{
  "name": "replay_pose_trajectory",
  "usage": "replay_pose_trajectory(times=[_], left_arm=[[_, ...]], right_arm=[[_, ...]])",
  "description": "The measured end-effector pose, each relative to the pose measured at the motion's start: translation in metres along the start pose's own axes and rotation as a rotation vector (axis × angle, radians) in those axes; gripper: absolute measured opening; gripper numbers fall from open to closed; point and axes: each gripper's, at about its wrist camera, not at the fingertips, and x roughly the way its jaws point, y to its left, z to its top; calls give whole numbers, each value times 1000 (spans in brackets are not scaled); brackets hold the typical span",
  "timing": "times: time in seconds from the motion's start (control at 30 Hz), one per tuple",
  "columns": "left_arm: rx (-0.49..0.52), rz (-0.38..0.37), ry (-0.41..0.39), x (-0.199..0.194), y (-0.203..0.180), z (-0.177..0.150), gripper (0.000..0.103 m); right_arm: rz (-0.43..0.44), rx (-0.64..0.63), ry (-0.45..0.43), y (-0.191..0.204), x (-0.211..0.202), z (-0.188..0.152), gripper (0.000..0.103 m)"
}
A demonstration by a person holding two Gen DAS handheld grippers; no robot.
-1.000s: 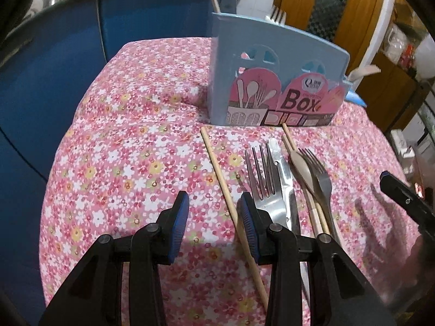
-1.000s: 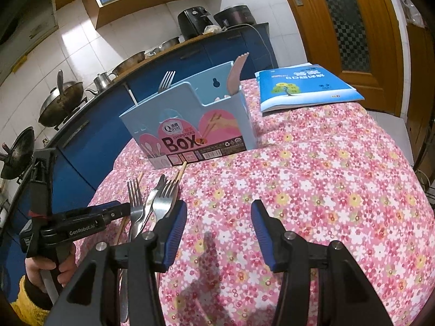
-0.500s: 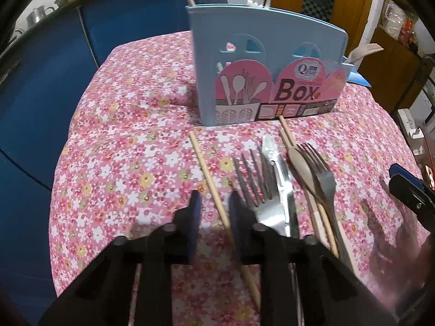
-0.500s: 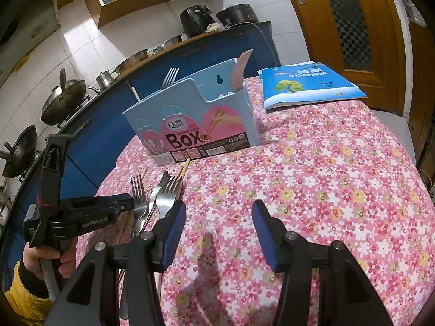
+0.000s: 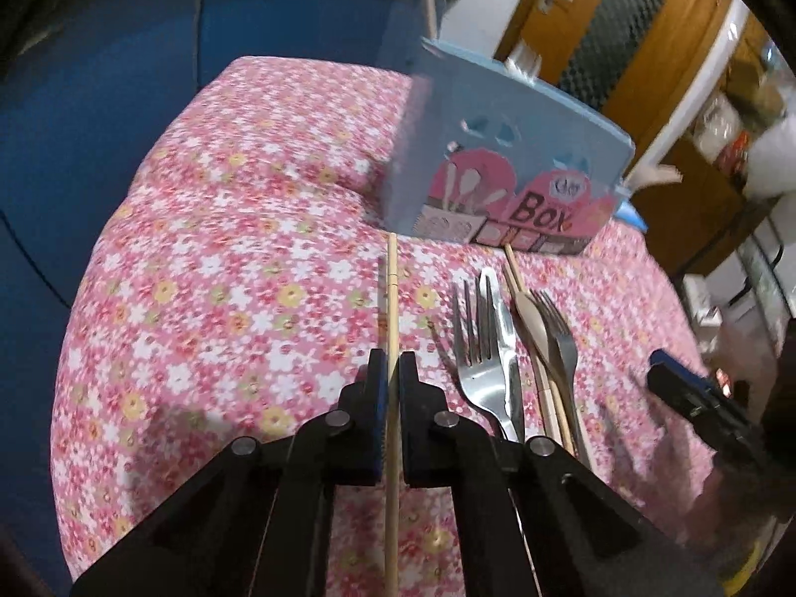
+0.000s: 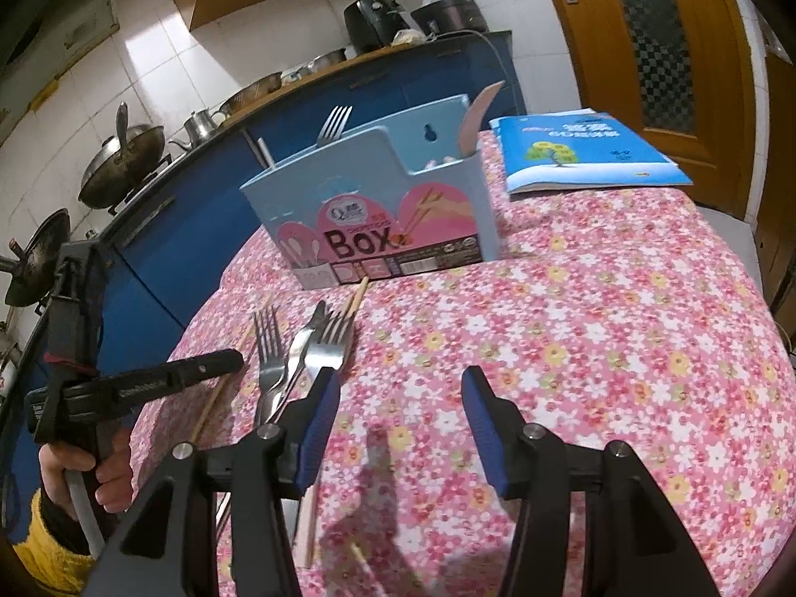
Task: Organize utensils
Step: 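Grasp a metal fork with the right tool while the left tool holds the chopstick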
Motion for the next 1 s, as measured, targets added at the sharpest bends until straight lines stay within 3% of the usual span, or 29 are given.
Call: replay_pose_trajectory(times=[0.3, 0.7, 0.77, 0.83, 1.0], left_arm=[[-26, -45, -79, -22, 13, -7, 2], [-28, -82, -121, -33, 15, -8, 2], [-32, -84, -122, -33, 15, -8, 2], [-32, -85, -123, -33, 15, -7, 2], [-30, -92, -128, -34, 13, -6, 2]], right_arm=[[37, -20, 86, 20, 24, 7, 54], [53, -8, 185, 28, 56, 19, 48], [47, 1, 192, 27, 59, 20, 42], [52, 4, 191, 26, 59, 21, 28], [69, 3, 189, 22, 51, 19, 26]])
